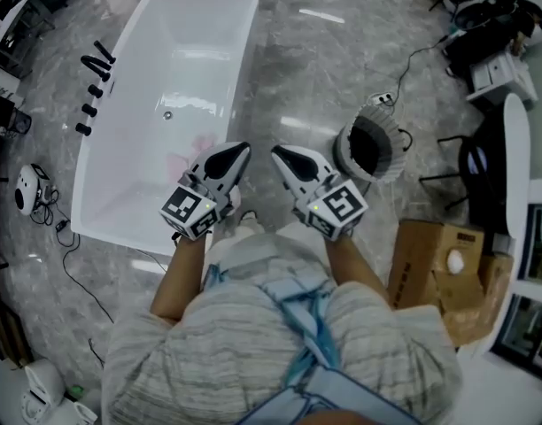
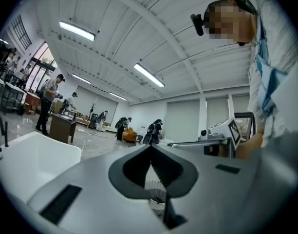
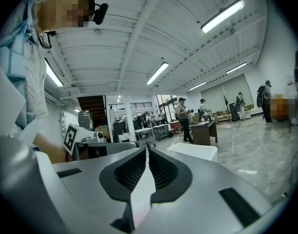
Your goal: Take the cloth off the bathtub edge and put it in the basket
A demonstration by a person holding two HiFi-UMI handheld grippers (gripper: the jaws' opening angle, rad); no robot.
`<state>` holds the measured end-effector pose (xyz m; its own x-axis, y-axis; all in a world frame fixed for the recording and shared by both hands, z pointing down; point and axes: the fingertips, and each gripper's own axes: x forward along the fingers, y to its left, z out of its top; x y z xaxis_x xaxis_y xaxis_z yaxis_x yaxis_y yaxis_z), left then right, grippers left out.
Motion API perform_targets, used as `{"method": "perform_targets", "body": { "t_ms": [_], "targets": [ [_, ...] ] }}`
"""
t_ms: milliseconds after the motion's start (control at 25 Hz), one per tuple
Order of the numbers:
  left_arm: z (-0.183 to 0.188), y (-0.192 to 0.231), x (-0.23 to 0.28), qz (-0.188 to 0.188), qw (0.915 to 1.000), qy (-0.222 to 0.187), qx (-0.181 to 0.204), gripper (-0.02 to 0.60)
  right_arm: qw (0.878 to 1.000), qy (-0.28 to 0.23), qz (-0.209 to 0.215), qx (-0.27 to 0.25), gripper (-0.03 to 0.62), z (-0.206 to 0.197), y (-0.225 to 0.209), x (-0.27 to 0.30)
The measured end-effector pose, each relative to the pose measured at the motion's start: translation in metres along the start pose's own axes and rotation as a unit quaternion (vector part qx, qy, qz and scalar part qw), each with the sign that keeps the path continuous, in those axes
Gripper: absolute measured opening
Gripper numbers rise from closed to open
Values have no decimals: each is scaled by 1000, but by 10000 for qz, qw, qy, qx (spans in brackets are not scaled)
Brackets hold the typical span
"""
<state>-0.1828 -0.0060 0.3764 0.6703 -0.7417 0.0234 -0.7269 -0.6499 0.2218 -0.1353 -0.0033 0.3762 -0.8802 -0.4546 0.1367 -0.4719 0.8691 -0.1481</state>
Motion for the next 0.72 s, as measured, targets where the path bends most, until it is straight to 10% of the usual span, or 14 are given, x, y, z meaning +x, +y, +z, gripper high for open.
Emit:
{"method": "perform_targets", "body": {
  "t_ms": [360, 720],
  "targets": [
    [-14, 53, -50, 735, 9971, -84, -193, 5, 9944, 483, 912, -226, 6, -17, 31, 79],
    [-53, 84, -93, 1649, 9853, 195, -395, 6, 9634, 1406, 2043, -1020, 6, -60, 56, 125]
  ]
}}
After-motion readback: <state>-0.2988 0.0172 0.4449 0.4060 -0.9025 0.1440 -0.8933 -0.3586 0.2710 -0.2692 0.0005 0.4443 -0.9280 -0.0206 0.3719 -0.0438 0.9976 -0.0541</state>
